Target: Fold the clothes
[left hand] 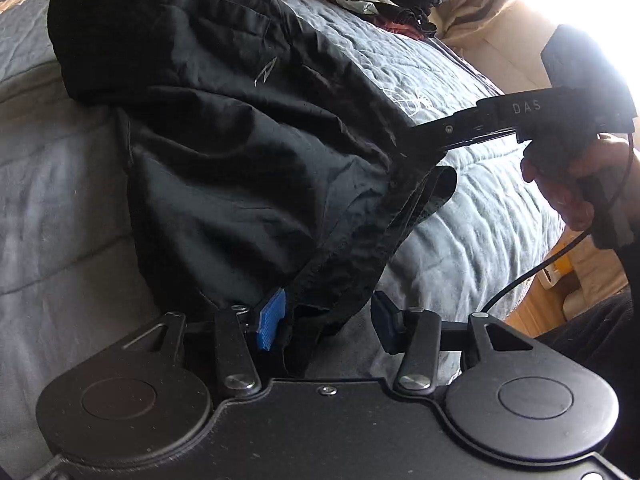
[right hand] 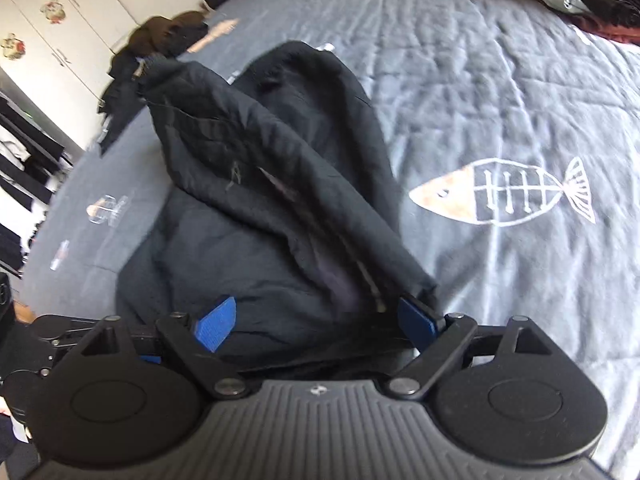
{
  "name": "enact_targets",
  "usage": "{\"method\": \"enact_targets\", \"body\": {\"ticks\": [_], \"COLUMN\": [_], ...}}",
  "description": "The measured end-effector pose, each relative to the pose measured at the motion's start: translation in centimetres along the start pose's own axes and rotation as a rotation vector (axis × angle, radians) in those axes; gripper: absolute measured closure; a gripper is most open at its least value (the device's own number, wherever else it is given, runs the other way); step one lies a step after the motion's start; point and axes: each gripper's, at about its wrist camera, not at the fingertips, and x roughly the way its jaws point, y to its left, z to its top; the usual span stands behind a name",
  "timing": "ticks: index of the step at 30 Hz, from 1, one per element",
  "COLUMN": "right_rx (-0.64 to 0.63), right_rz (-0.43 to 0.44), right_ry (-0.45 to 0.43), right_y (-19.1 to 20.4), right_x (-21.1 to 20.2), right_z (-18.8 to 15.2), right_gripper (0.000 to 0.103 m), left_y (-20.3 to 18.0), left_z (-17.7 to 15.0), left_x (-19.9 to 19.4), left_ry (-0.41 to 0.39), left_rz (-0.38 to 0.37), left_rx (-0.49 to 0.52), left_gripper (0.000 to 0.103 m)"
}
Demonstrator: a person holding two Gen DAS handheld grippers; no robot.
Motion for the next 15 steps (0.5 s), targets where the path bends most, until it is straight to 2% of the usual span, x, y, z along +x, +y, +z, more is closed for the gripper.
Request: {"method": "enact_targets", "body": {"ticks": [4,6,10,13,15], "right_rx": [-0.023,-0.035,-0.045,-0.032,-0.03], "right_rz": [-0.025,-0.032,0.008,0.028,0.017], "right_ry": [0.028,0.025,-0.02,-0.048,-0.055], "right_y": [0.0,0.3,0.9,1.0,1.0], "right_x": [0.3,0.1,-1.5,-2.2,-2.2], "right_z": [-0.3,-0.3,0.0,0.5,0.7], "right_gripper": [0.015,0.015,0.015,0.015,0.015], "left_y": [0.4,0.4,0.2,0.7,1.5], "left_z": [0.5,1.3,3.6,5.1,5.5], "left_x": [-1.8,-3.9,-7.1,-6.2,-4.6], "left_ry": [-0.02,-0.083,-0.203,-0.199,-0.145], "left_rz": [-0.037,-0.087,-0.123,-0.098,-0.091], "left_rx": [-0.038,-0.038,-0.038,-0.03,-0.033], "left_gripper": [0.056,0.056,0.055,0.055,0.055]}}
